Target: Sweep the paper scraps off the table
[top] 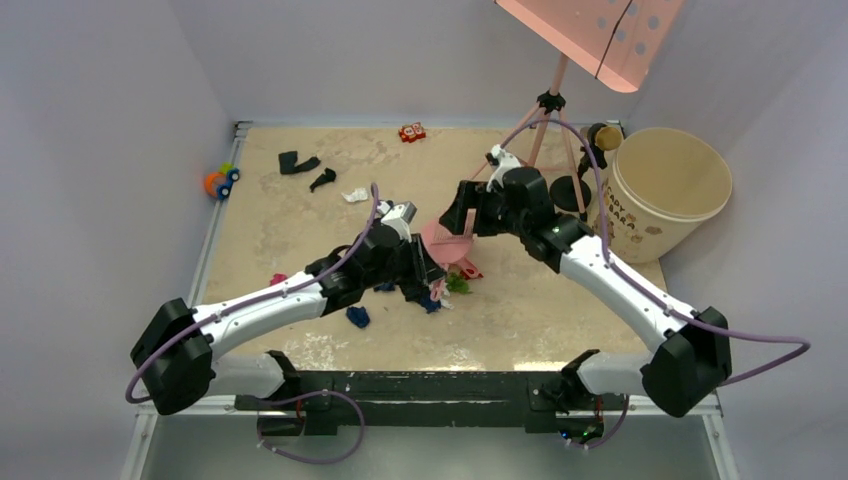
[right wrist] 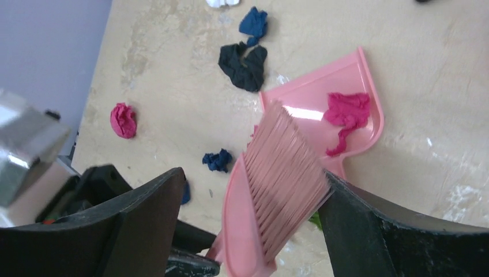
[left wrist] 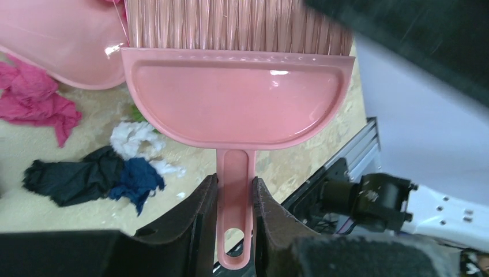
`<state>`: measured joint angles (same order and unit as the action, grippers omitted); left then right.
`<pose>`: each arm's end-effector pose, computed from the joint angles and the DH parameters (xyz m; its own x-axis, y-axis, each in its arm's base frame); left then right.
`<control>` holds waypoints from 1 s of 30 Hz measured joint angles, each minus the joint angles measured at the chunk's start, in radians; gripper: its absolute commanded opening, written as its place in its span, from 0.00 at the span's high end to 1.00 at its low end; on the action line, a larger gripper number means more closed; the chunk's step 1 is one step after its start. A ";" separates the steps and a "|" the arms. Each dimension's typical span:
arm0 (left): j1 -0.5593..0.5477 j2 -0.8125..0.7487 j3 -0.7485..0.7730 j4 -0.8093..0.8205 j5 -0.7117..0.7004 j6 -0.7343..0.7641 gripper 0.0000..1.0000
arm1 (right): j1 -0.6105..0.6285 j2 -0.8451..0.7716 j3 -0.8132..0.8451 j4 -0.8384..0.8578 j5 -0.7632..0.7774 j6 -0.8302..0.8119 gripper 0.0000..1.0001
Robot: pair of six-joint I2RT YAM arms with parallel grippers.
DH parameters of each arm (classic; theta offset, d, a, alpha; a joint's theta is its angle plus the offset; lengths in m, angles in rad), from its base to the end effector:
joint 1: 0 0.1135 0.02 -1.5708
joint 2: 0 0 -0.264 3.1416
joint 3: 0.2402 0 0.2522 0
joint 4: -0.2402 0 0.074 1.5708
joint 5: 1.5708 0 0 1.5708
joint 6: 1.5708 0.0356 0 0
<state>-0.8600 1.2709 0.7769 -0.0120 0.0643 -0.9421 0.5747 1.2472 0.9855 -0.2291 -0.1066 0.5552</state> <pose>0.1822 -0.2152 0.2493 -0.8273 -0.2761 -0.4892 0.2106 0.6549 -0.7258 0.2369 0.1579 0.3068 -0.6626 0.1953 -0.7230 -0.3177 0.8009 0.5075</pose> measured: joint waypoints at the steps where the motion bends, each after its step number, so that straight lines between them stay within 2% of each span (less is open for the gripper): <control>1: -0.006 -0.009 0.001 -0.014 -0.004 0.024 0.80 | -0.010 0.024 0.050 -0.031 -0.020 -0.019 0.15; 4: -0.012 -0.055 -0.001 -0.067 -0.023 0.098 0.81 | -0.036 0.063 0.120 -0.074 -0.091 -0.053 0.15; 9: -0.012 -0.103 -0.001 -0.115 -0.070 0.185 0.81 | -0.047 0.085 0.118 -0.147 -0.201 -0.081 0.16; 12: -0.012 -0.107 -0.001 -0.141 -0.096 0.215 0.81 | -0.046 0.087 0.099 -0.168 -0.255 -0.089 0.23; 14: -0.012 -0.107 -0.001 -0.150 -0.111 0.229 0.81 | -0.045 0.080 0.070 -0.165 -0.285 -0.087 0.38; 21: -0.012 -0.107 -0.001 -0.164 -0.123 0.249 0.81 | -0.045 0.044 -0.011 -0.140 -0.339 -0.063 0.42; 27: -0.012 -0.107 0.000 -0.163 -0.116 0.250 0.82 | -0.045 0.043 -0.034 -0.069 -0.350 -0.025 0.61; 30: -0.012 -0.106 0.000 -0.160 -0.105 0.247 0.82 | -0.045 0.043 -0.055 -0.014 -0.367 0.009 0.84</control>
<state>-0.8719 1.1652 0.7765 -0.1722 -0.0410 -0.6949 0.5293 1.2907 0.9306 -0.2432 -0.4736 0.5640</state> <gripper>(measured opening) 0.274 0.359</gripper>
